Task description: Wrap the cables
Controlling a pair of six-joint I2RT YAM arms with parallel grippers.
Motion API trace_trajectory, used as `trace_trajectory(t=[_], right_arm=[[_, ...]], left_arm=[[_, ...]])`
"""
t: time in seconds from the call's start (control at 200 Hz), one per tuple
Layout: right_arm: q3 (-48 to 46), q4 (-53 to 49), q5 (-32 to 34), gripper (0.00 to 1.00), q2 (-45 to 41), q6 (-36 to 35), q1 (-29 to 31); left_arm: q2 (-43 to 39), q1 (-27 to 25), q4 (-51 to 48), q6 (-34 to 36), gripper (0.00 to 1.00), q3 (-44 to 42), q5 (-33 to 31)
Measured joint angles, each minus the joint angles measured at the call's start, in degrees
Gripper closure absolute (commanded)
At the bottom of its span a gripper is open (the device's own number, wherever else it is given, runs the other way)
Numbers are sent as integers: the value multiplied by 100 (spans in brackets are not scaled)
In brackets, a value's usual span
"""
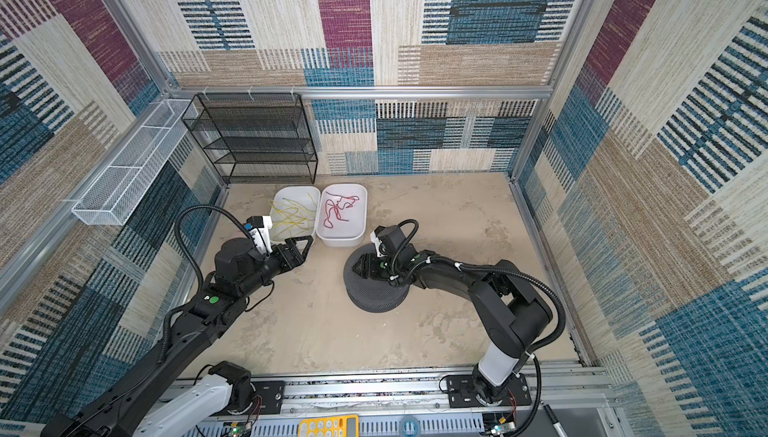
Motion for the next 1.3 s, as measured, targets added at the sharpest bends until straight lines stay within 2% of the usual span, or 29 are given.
trace_trajectory(t=[0.275, 0.356, 0.466, 0.656, 0.786, 0.836, 1.022, 1.102, 1.297], right_arm=[[24, -306, 122, 35, -337, -76, 0], [24, -354, 164, 35, -428, -116, 0], [46, -431, 221, 35, -564, -160, 0], [205, -634, 459, 35, -835, -339, 0], [350, -780, 721, 34, -1021, -505, 0], [387, -811, 855, 34, -1091, -577, 0], [389, -918, 1329, 32, -1349, -743, 0], [315, -898, 1526, 28, -1471, -778, 0], [-22, -796, 1768, 28, -1735, -817, 0]], left_arm=[[-81, 0, -205, 109, 16, 173, -83], [-136, 0, -308, 138, 6, 203, -136], [-229, 0, -404, 153, 4, 221, -251], [-304, 0, -636, 275, 10, 350, -446], [-271, 0, -802, 396, 24, 564, -507], [-249, -2, -898, 463, 26, 658, -601], [-201, 0, -1283, 601, 29, 946, -1038], [-232, 17, -1364, 730, 27, 973, -1224], [-516, 63, -1290, 1086, 25, 977, -1434]])
